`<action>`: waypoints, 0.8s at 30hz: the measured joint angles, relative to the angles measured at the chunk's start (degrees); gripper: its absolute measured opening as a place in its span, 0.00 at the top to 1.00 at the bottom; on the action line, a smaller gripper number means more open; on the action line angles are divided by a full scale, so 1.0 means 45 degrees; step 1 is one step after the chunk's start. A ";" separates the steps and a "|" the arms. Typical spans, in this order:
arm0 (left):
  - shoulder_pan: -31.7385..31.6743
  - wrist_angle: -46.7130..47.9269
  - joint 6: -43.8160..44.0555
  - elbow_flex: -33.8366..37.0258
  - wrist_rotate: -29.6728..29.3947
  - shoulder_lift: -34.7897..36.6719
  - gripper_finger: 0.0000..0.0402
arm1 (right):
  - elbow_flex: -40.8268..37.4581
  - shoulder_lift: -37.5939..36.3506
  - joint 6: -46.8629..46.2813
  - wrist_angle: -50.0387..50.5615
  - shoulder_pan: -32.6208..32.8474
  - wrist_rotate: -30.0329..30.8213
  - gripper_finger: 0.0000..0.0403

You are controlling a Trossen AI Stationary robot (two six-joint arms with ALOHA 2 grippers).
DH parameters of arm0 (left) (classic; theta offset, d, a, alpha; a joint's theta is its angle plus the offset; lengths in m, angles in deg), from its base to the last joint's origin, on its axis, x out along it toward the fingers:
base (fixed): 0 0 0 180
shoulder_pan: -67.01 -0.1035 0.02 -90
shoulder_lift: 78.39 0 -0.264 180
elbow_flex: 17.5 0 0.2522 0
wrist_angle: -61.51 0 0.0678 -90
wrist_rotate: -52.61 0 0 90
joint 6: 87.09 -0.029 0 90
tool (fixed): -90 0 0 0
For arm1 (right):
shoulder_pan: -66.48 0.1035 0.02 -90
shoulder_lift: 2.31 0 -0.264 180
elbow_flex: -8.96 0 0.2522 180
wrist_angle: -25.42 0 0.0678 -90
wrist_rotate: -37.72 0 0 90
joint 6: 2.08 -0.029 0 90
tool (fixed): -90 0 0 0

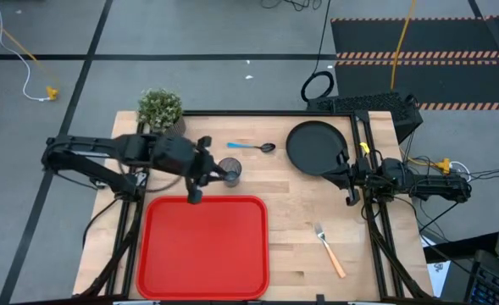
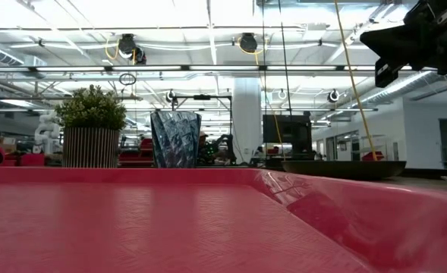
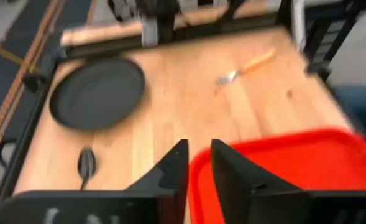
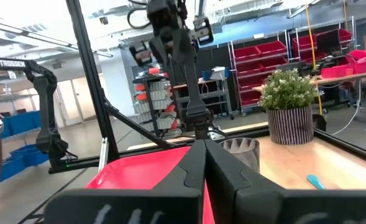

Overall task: Pick and place plate/cup/fork/spoon on tray
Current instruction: Put the blue glass on the top left side of the red serving tray

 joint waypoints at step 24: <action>-0.0193 0.3083 -0.1834 0.0010 -0.2110 -0.4123 0.44 | 0.0000 0.0015 -0.0114 0.0102 -0.0004 0.0005 1.00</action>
